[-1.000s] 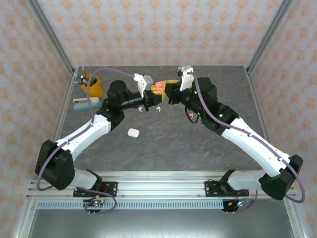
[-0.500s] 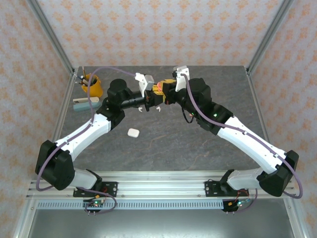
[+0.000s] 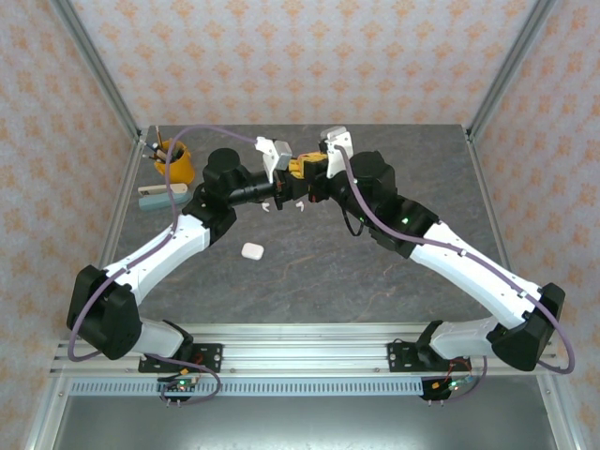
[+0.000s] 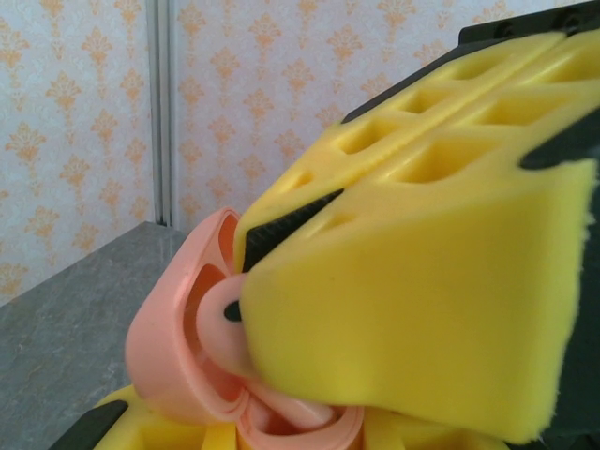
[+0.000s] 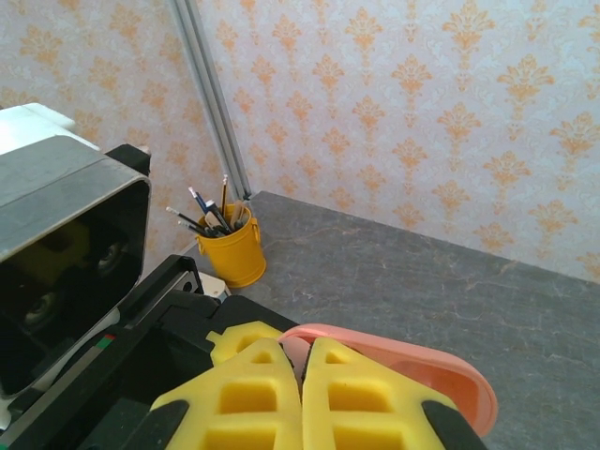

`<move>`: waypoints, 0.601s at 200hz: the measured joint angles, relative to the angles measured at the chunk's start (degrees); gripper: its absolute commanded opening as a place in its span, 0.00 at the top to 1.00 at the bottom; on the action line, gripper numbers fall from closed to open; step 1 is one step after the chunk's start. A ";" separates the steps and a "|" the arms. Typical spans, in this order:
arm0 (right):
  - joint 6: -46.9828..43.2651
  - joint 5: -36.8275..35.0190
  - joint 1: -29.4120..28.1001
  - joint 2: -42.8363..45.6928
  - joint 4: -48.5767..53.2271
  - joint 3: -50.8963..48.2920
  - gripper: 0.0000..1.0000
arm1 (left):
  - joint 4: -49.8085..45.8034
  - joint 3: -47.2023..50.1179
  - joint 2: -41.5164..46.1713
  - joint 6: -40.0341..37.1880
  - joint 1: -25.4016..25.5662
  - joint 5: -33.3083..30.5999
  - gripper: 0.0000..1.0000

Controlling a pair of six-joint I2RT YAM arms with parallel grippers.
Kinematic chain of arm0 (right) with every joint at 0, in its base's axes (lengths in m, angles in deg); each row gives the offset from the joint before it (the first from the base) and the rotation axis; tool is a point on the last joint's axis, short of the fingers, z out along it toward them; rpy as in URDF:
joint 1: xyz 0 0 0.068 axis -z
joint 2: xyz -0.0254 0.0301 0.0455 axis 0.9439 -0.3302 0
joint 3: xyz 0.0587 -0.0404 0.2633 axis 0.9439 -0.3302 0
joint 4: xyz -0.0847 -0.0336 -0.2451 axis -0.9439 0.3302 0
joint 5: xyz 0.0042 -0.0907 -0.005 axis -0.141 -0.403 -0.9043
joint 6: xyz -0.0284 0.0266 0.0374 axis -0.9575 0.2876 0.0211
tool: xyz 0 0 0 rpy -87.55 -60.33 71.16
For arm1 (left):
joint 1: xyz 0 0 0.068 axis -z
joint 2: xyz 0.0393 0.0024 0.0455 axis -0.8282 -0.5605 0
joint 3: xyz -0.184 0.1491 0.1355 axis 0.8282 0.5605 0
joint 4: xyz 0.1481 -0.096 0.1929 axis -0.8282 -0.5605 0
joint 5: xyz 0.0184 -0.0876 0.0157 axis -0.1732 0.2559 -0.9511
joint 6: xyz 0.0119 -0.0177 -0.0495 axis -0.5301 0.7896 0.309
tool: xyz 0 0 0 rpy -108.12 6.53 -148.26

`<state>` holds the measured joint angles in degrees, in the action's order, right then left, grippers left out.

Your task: Insert the wireless bluetooth earbuds into the charging case

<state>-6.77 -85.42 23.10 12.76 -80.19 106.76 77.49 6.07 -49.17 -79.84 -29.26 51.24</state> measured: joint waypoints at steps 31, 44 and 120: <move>-0.52 -0.33 -0.17 0.07 0.07 -0.09 0.92 | 0.00 0.00 -0.24 -0.02 0.00 -0.04 1.00; -0.70 -0.55 -0.26 0.35 0.04 -0.50 0.86 | 0.00 0.00 -0.35 -0.02 0.00 -0.28 1.00; 0.94 -3.52 0.22 2.40 0.94 -1.92 0.49 | 0.04 -0.04 -0.37 -0.02 0.37 -0.87 1.00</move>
<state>-5.83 -88.94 23.32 15.17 -79.25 104.84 77.53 6.03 -49.54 -79.86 -28.89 50.36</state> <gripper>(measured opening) 0.463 0.235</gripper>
